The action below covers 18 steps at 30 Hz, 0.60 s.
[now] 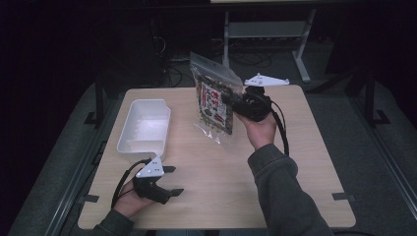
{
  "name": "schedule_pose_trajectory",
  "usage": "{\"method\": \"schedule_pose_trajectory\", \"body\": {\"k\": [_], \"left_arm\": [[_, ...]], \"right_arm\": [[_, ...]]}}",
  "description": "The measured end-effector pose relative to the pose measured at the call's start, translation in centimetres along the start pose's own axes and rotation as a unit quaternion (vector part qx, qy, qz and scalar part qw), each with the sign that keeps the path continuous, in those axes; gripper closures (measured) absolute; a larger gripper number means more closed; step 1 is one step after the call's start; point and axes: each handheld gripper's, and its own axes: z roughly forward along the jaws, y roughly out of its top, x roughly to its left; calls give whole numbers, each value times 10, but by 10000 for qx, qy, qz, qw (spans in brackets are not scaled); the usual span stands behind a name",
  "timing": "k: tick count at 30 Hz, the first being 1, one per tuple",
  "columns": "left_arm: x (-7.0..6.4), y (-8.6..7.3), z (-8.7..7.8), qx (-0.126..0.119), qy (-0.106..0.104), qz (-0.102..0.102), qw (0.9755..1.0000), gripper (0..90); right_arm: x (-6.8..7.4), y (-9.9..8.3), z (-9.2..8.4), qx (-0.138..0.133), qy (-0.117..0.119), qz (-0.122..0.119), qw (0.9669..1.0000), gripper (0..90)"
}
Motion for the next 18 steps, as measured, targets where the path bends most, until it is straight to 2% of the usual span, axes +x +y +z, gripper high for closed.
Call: {"method": "schedule_pose_trajectory", "body": {"k": [18], "left_arm": [[4,-7,-9,1,93,-70,9999,197]], "right_arm": [[16,12,26,-117,57,-52,9999,752]]}}
